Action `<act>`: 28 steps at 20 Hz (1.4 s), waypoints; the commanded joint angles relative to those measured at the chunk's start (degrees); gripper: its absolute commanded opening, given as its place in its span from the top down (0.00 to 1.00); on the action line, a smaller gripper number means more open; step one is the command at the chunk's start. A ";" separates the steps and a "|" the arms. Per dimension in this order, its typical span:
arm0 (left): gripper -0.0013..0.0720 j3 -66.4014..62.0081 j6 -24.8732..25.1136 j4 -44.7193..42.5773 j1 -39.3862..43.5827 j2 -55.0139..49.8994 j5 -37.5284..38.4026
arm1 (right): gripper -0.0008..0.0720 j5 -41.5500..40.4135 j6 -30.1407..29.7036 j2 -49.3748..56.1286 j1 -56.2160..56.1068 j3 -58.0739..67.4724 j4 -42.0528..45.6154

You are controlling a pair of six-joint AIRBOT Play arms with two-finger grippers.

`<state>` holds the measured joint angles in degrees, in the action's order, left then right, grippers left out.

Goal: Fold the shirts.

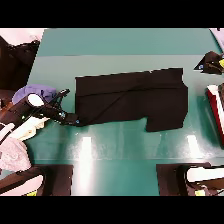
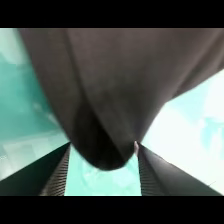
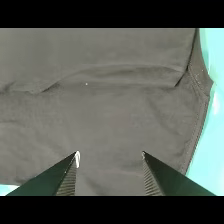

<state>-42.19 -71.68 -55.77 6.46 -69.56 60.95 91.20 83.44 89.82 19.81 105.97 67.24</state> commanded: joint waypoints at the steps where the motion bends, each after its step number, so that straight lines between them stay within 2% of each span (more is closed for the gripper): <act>1: 0.32 1.07 1.60 1.55 2.12 -0.50 -1.46 | 0.36 0.94 0.02 -0.20 -0.04 -0.02 -0.22; 3: 0.36 1.07 0.26 1.27 2.36 -0.81 -1.66 | 0.37 1.27 0.02 -0.20 -0.04 -0.02 -0.20; 5: 0.89 1.05 -0.35 0.90 2.36 -0.79 -1.79 | 0.37 1.99 0.00 -0.20 0.26 -0.02 -0.17; 6: 0.95 1.01 -0.44 0.94 2.36 -0.79 -1.84 | 0.37 2.40 0.00 -0.24 0.20 -0.02 -0.17; 8: 0.95 0.50 -1.88 0.26 2.36 -0.09 -1.05 | 0.37 4.17 0.00 -0.37 0.31 -0.26 -0.15; 10: 0.95 -0.92 -3.10 -3.30 2.36 1.51 1.97 | 0.37 3.87 -0.11 -3.21 0.83 -5.90 -0.11; 14: 0.95 -1.18 -4.00 -10.62 2.36 6.62 6.32 | 0.37 0.68 -2.08 -12.94 3.06 -29.70 0.28; 17: 0.95 -1.18 -3.98 -10.62 2.36 8.02 6.95 | 0.37 -5.01 -4.48 -20.20 6.40 -48.65 0.26; 20: 0.95 -1.18 -3.98 -10.19 2.36 8.02 6.56 | 0.37 -12.39 -5.03 -25.27 9.66 -61.29 0.11; 24: 0.95 -1.18 -4.00 -9.75 2.36 8.02 6.58 | 0.37 -16.59 -6.58 -25.90 10.16 -67.54 -0.31; 28: 0.95 -1.18 -4.20 -9.77 2.36 8.02 6.60 | 0.40 -20.20 -6.58 -25.86 10.16 -68.39 -0.37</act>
<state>-43.31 -75.72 -65.54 8.80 -61.60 67.53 74.41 77.28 64.38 29.74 39.57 66.98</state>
